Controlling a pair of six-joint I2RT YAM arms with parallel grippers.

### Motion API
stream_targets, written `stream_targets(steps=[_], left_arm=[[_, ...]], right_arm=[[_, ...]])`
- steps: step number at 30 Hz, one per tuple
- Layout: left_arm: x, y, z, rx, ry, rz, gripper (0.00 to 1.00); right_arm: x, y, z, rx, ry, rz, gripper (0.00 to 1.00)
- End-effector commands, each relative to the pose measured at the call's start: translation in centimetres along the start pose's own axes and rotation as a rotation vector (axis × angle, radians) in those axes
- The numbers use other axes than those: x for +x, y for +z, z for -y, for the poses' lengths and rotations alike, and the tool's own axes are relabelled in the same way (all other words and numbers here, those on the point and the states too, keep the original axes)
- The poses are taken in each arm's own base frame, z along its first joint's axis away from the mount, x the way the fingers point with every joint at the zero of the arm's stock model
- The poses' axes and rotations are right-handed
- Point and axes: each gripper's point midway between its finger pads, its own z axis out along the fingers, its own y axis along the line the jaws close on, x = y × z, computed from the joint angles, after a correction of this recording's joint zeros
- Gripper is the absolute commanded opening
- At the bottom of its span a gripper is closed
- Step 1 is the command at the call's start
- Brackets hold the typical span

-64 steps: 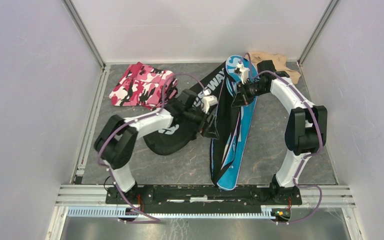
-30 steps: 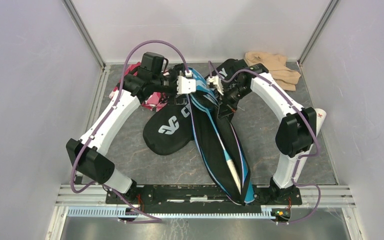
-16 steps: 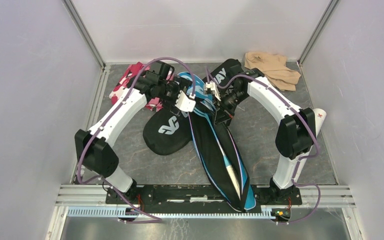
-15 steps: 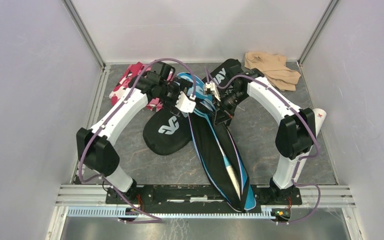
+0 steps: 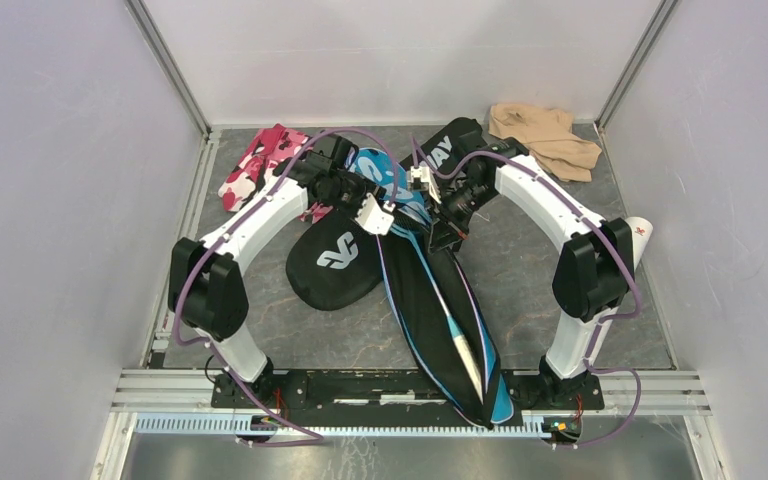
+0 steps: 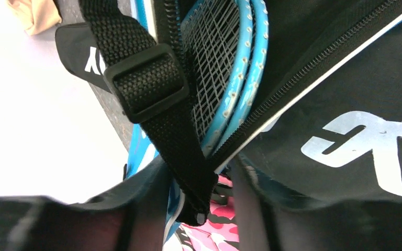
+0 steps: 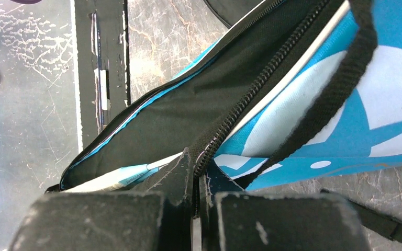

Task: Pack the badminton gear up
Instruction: Adjust the racket bag at the center of the board.

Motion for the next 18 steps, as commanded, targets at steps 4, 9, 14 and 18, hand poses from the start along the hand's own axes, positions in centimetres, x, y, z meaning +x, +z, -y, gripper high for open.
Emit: stream_targets(steps=[4,9,14,18], left_arm=[[-1.2,-3.9,0.0,-0.013,0.028,-0.044,0.21],[-1.7,-6.8,-0.5,-0.036,-0.028,-0.092,0.02],[-2.6,-9.8,-1.7,-0.083,-0.127,-0.110,0.02],[-2.1,-11.6,-2.5,-0.138,-0.269,-0.149,0.02]], right_arm=[[-4.0,-2.2,-0.4,0.062,-0.062,0.061,0.00],[-5.2,-2.9,0.2,0.094,-0.064,0.070,0.00],[-6.0,-4.1,1.4,0.195,-0.066,0.059,0.12],[-5.9,-5.2,2.0,0.281,-0.075,0.029,0.35]])
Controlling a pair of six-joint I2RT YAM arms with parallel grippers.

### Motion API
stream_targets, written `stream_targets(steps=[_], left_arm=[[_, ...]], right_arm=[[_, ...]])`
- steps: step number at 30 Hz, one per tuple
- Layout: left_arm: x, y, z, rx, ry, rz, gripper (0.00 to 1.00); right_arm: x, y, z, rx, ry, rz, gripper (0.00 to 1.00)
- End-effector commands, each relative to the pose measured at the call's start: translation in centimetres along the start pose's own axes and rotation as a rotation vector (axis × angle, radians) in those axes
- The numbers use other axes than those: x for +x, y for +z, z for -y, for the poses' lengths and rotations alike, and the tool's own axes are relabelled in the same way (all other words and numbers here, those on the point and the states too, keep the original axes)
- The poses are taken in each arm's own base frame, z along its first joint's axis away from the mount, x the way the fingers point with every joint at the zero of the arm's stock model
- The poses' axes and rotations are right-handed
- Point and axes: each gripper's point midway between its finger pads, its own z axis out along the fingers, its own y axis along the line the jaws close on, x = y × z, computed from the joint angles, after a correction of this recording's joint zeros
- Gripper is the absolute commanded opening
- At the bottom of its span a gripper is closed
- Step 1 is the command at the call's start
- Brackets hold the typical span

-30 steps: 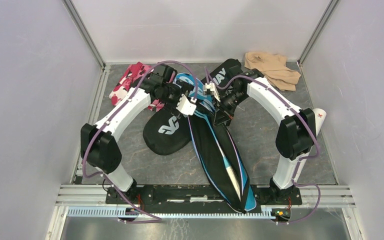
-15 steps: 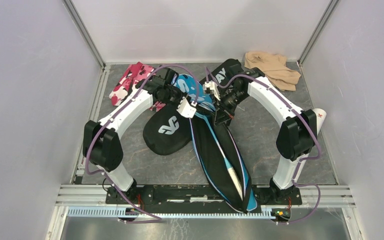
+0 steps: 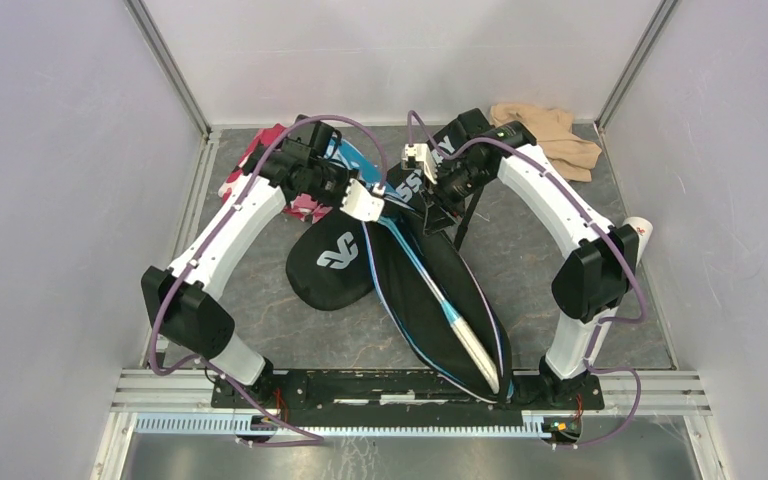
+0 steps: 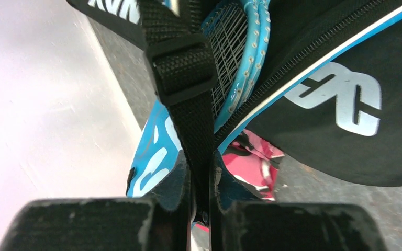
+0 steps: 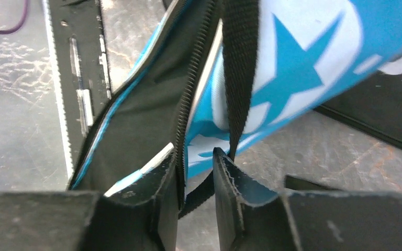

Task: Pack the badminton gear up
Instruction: Adjust the racket bag at the center of the board.

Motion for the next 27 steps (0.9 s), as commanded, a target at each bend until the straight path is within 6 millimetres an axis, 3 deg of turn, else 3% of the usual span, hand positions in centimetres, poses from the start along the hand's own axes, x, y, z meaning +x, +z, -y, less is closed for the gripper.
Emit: stream_targets(steps=[1,6,10,15,20,27], left_arm=[[-0.7,-4.3,-1.8,-0.104,-0.222,-0.014,0.02],[0.6,-5.8,-2.5,-0.145,-0.438,-0.054,0.02],[1.9,-7.0,-3.0,-0.155,-0.606,-0.076,0.02],[3.5,-7.4,-2.2,-0.080,-0.790,-0.112,0.02],[3.7,-6.7,-1.1,-0.027,-0.981,-0.102,0.02],[1.1,-6.7,0.0,0.035,-1.232,0.002,0.02]], right_arm=[[-1.8,-2.7,2.0,0.177,-0.083,0.015,0.39],[-2.2,-4.4,1.9,0.256,-0.129,0.007,0.68],[-2.9,-6.1,1.5,0.329,-0.169,0.015,0.82],[-3.4,-7.5,0.3,0.359,-0.219,0.037,0.84],[-3.2,-7.7,-1.2,0.353,-0.287,0.064,0.82],[-1.3,-6.0,-2.2,0.343,-0.347,-0.007,0.81]])
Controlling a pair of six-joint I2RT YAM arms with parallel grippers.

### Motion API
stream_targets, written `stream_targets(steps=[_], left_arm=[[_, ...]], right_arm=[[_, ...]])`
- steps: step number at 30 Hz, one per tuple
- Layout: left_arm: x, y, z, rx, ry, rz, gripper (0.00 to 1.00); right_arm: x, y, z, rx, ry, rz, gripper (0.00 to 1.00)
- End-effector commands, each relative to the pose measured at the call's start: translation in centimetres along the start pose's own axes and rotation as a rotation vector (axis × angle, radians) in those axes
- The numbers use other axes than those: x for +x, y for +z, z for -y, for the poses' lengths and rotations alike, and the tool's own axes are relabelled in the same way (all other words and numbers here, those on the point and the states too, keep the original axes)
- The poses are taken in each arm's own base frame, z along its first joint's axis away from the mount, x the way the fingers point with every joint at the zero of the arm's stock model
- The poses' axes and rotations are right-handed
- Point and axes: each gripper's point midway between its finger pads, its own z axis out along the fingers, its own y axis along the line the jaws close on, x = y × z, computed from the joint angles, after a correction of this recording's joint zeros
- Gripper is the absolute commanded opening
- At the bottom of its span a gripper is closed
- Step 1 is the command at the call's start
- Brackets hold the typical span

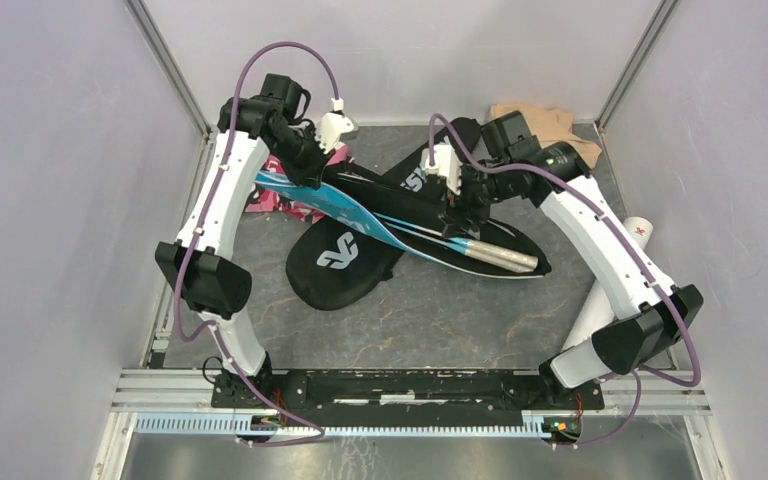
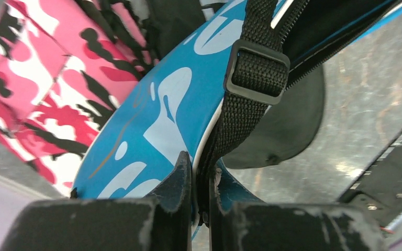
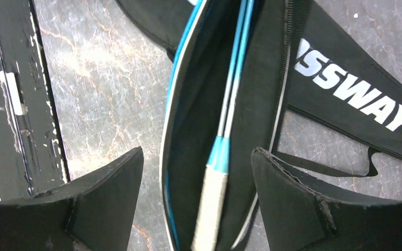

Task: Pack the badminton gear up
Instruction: Adjust the racket bag at the center of the board.

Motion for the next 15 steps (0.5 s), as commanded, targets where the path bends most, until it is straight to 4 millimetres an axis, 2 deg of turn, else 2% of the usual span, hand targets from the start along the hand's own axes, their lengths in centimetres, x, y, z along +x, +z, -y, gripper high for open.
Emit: stream_targets(steps=[1,8,15], left_arm=[[-3.1,-2.4,3.2,0.101,-0.213,0.158,0.02],[-3.2,-3.1,6.1,0.185,-0.312,0.199,0.02],[-3.0,-3.8,7.4,0.217,-0.317,0.213,0.02]], right_arm=[[0.7,0.9,-0.8,0.008,-0.085,-0.036,0.81],[4.5,4.1,-2.7,-0.030,-0.115,-0.150,0.85],[8.4,6.6,-1.8,0.025,-0.141,-0.275,0.83]])
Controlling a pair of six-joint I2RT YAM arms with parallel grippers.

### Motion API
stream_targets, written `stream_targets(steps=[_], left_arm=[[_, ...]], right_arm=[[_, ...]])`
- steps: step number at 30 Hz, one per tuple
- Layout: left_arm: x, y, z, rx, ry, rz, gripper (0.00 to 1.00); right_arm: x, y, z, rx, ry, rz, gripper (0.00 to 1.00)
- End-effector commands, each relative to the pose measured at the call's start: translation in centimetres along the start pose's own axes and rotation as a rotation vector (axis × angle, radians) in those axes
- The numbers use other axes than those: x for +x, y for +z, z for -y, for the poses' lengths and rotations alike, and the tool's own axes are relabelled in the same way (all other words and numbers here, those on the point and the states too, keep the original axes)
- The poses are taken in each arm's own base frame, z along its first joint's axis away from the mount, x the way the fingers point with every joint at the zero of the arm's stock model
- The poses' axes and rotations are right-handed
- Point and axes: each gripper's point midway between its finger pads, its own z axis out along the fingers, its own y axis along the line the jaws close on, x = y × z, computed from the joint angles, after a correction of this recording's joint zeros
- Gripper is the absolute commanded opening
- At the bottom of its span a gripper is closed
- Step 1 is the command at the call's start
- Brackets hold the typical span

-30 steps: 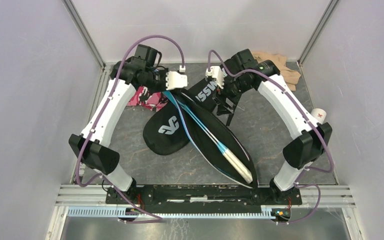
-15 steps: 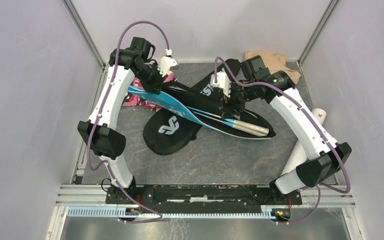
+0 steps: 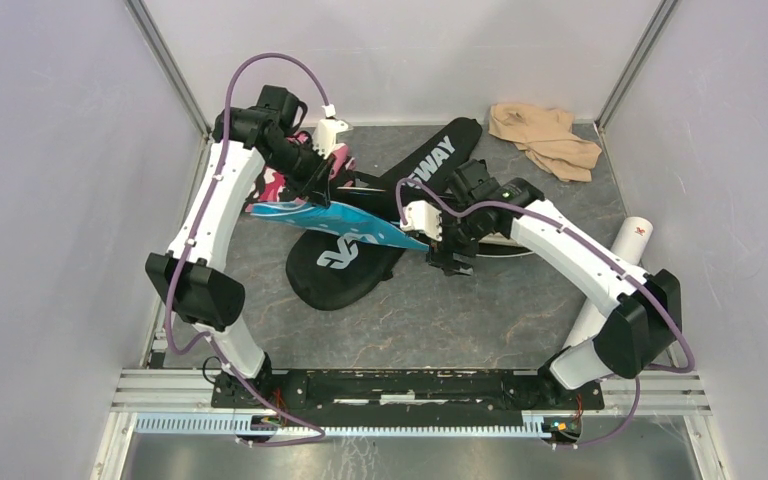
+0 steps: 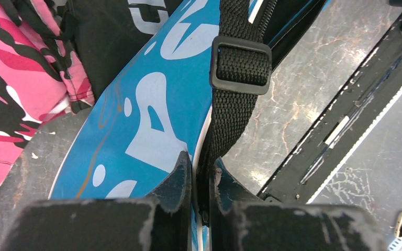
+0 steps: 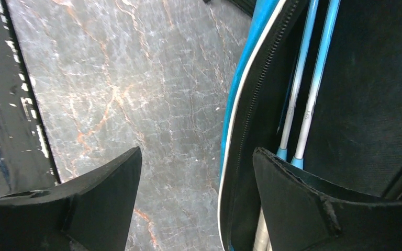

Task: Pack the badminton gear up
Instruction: Adjust the racket bag at the center of the board.

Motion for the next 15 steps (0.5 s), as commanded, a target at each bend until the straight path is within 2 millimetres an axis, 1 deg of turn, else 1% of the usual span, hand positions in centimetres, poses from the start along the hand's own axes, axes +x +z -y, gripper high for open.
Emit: stream_targets(steps=[1,3,5,8,9,11,12,13,14,15], left_arm=[[-2.2,-2.7,3.1,0.065,-0.006,0.147,0.02],[-2.3,-3.0,3.3,0.070,-0.001,0.147,0.02],[-2.2,-3.0,3.6,0.085,0.001,0.143,0.02],[-1.9,-2.7,3.7,0.108,0.006,0.124,0.02],[-1.7,-2.6,3.7,0.112,0.011,0.116,0.02],[-1.4,-2.4,3.6,0.121,0.035,0.105,0.02],[-1.2,-2.4,3.6,0.119,0.060,0.102,0.02],[-1.1,-2.5,3.5,0.114,0.096,0.103,0.02],[-0.8,-2.5,3.4,0.110,0.146,0.103,0.04],[-0.5,-2.6,3.3,0.101,0.193,0.102,0.08]], right_arm=[[0.8,0.5,2.4,0.125,-0.051,-0.050,0.81],[1.6,1.1,2.9,0.143,-0.058,-0.084,0.77],[2.0,1.6,3.3,0.159,-0.063,-0.098,0.67],[2.1,1.9,3.8,0.176,-0.071,-0.105,0.42],[2.1,1.9,3.8,0.176,-0.073,-0.104,0.32],[1.8,1.6,3.7,0.171,-0.078,-0.096,0.13],[1.5,1.3,3.6,0.170,-0.082,-0.087,0.05],[1.1,0.8,3.5,0.172,-0.087,-0.073,0.00],[0.9,0.4,3.3,0.172,-0.091,-0.064,0.00],[0.6,-0.1,3.1,0.172,-0.093,-0.053,0.00]])
